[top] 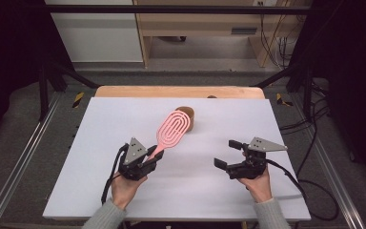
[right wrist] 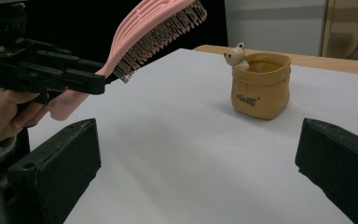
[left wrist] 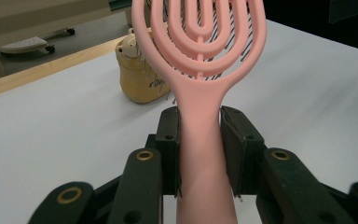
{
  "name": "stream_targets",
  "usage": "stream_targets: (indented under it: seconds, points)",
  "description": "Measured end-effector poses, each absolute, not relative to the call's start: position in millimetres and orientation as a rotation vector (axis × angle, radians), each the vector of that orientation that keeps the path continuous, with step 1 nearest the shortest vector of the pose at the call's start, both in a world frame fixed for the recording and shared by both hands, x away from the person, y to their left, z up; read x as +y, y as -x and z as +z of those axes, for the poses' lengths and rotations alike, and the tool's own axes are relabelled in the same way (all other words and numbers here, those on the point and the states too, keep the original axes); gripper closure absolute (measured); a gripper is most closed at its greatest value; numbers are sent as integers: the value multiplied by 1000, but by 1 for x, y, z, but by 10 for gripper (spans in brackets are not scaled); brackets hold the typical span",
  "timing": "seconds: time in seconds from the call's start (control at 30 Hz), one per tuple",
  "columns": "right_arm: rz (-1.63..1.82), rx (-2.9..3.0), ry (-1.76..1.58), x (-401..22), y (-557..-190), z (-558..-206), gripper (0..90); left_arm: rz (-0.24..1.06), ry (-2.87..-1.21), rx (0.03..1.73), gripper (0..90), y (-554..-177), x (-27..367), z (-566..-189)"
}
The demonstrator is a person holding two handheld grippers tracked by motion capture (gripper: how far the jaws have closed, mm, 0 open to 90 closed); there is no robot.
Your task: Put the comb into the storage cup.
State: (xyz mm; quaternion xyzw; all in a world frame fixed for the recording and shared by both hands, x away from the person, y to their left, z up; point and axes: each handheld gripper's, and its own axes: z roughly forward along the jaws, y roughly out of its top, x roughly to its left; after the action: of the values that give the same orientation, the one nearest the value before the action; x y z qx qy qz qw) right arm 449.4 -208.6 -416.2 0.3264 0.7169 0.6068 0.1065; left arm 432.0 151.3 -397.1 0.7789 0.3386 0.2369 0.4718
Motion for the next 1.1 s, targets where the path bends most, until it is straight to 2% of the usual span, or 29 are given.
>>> stream_targets:
  seconds: [1.1]
  points:
    - [1864, 2078, -956, -178, -446, -404, 6, 590, -1941, 733, 693, -418, 128, -399]
